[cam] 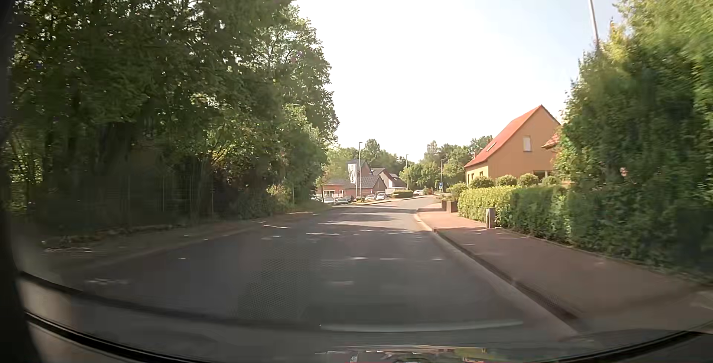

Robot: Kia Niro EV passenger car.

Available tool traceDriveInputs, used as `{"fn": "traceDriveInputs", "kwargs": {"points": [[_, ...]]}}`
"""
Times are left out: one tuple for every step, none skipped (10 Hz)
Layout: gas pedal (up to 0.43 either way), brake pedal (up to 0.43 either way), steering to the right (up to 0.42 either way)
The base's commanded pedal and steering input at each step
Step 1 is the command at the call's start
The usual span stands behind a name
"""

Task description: Follow the waypoints while adhering to traffic rules and regulations

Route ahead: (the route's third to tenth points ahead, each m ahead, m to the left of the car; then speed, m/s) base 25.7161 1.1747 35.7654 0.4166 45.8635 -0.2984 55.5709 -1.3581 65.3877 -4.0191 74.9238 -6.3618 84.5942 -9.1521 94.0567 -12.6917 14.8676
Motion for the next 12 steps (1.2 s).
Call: {"fn": "traceDriveInputs", "kwargs": {"points": [[0.157, 0.0, 0.006], [0.169, 0.0, 0.006], [0.169, 0.0, 0.006], [0.169, 0.0, 0.005], [0.169, 0.0, 0.005], [0.157, 0.0, 0.004], [0.157, 0.0, 0.004], [0.157, 0.0, 0.004], [0.157, 0.0, 0.004], [0.157, 0.0, 0.003], [0.15, 0.0, 0.004], [0.15, 0.0, 0.003]]}}
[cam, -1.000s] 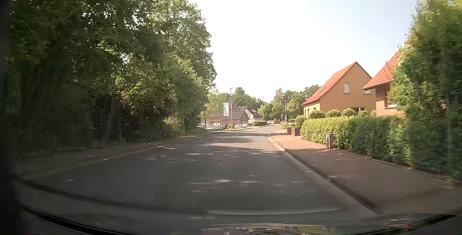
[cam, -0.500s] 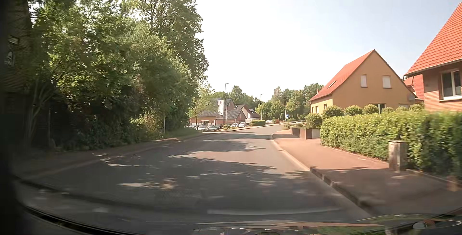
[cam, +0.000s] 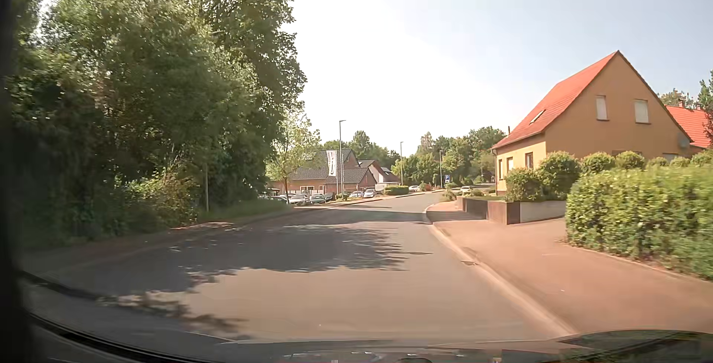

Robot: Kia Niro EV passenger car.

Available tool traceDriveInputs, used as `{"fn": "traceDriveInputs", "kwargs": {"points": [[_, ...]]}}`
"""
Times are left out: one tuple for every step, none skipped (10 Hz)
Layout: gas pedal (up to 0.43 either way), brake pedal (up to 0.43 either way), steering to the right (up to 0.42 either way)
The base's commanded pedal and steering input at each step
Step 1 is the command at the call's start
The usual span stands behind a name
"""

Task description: Follow the waypoints while adhering to traffic rules and regulations

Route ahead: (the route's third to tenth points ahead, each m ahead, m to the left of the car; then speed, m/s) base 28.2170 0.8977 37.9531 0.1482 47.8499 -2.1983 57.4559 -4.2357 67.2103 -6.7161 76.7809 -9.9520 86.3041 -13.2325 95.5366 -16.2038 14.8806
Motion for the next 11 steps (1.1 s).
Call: {"fn": "traceDriveInputs", "kwargs": {"points": [[0.15, 0.0, 0.004], [0.098, 0.0, 0.005], [0.079, 0.0, 0.004], [0.079, 0.0, 0.005], [0.079, 0.0, 0.005], [0.079, 0.0, 0.005], [0.079, 0.0, 0.006], [0.079, 0.0, 0.009], [0.079, 0.0, 0.012], [0.079, 0.0, 0.014], [0.079, 0.0, 0.015]]}}
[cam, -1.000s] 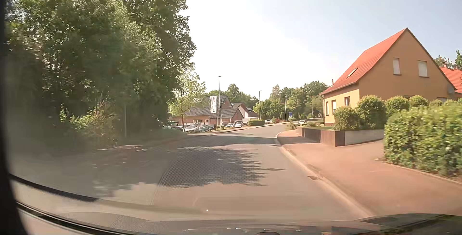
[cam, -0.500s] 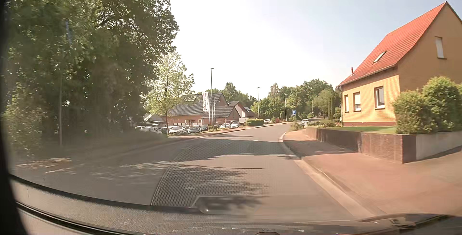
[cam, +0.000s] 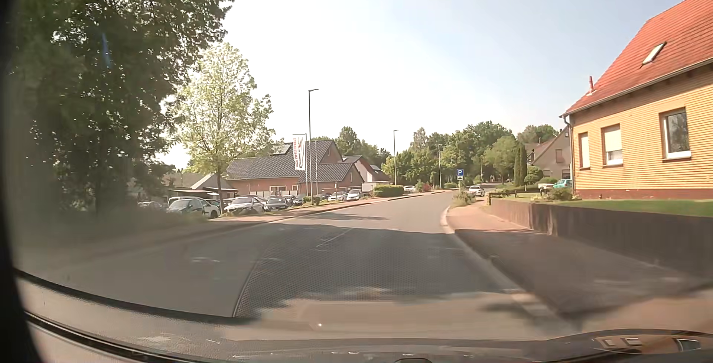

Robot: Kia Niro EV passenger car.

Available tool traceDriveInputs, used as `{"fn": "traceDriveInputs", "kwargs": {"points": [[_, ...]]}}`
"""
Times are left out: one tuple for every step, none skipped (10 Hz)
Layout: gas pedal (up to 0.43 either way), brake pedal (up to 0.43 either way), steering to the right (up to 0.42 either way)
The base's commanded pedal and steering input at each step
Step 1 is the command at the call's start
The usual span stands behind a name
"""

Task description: Follow the waypoints while adhering to traffic rules and regulations

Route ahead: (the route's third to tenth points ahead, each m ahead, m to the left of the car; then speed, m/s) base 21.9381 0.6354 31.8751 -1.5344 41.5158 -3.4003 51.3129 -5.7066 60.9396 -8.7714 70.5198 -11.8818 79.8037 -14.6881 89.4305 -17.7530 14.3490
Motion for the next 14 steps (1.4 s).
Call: {"fn": "traceDriveInputs", "kwargs": {"points": [[0.079, 0.0, 0.017], [0.098, 0.0, 0.019], [0.11, 0.0, 0.02], [0.118, 0.0, 0.021], [0.118, 0.0, 0.021], [0.138, 0.0, 0.021], [0.15, 0.0, 0.021], [0.157, 0.0, 0.021], [0.157, 0.0, 0.022], [0.169, 0.0, 0.023], [0.177, 0.0, 0.023], [0.177, 0.0, 0.024], [0.177, 0.0, 0.025], [0.177, 0.0, 0.025]]}}
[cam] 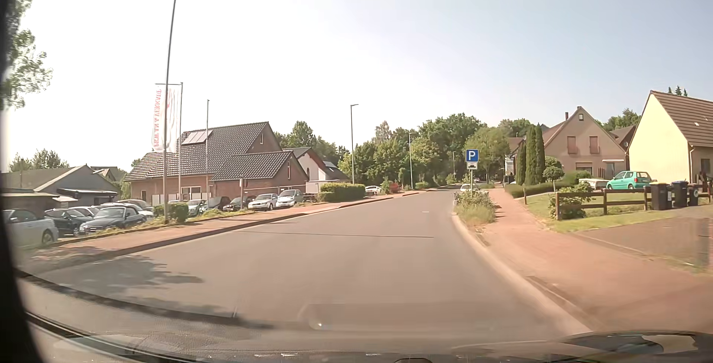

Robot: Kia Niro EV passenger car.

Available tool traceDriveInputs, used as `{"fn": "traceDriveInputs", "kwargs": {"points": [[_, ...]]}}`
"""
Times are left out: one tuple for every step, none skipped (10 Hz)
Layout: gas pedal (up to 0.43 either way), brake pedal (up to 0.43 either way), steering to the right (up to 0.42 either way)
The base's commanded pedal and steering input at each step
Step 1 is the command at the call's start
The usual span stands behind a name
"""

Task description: Follow the waypoints while adhering to traffic rules and regulations

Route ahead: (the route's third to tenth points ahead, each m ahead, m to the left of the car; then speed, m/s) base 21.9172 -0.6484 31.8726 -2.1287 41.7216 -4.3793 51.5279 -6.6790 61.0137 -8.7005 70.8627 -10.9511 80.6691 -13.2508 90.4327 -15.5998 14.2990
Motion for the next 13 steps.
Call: {"fn": "traceDriveInputs", "kwargs": {"points": [[0.177, 0.0, 0.026], [0.177, 0.0, 0.025], [0.177, 0.0, 0.026], [0.177, 0.0, 0.025], [0.177, 0.0, 0.025], [0.177, 0.0, 0.025], [0.189, 0.0, 0.025], [0.189, 0.0, 0.025], [0.189, 0.0, 0.025], [0.189, 0.0, 0.025], [0.189, 0.0, 0.024], [0.189, 0.0, 0.024], [0.189, 0.0, 0.024]]}}
